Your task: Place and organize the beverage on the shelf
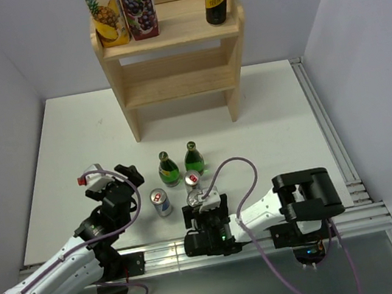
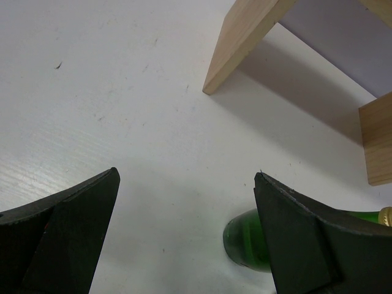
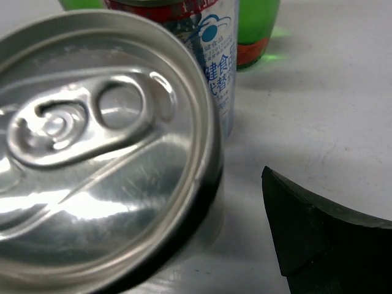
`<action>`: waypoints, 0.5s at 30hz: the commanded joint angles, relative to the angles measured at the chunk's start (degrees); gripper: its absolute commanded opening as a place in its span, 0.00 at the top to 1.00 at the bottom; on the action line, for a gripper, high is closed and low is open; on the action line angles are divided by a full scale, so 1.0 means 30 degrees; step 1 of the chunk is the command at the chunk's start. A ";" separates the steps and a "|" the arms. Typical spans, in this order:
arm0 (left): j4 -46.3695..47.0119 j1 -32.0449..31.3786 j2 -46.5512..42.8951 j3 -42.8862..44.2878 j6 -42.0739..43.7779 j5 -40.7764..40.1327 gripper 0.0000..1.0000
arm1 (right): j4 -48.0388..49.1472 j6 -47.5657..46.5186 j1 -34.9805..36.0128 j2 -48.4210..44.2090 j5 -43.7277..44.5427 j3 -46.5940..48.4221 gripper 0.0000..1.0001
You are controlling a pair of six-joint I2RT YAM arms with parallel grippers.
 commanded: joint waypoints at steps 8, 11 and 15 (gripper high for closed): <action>0.0879 0.0047 0.0564 0.0248 0.0166 0.0129 0.01 | -0.4359 0.5417 -0.0677 0.2240 0.3332 0.2194 0.02; 0.0791 0.0048 0.0243 0.0160 0.0107 0.0129 0.01 | -0.1320 0.2928 -0.0852 0.1625 0.2836 0.1373 0.08; 0.0762 0.0048 -0.0051 0.0014 0.0107 0.0129 0.01 | -0.0483 0.2071 -0.1146 0.1301 0.2598 0.0900 0.30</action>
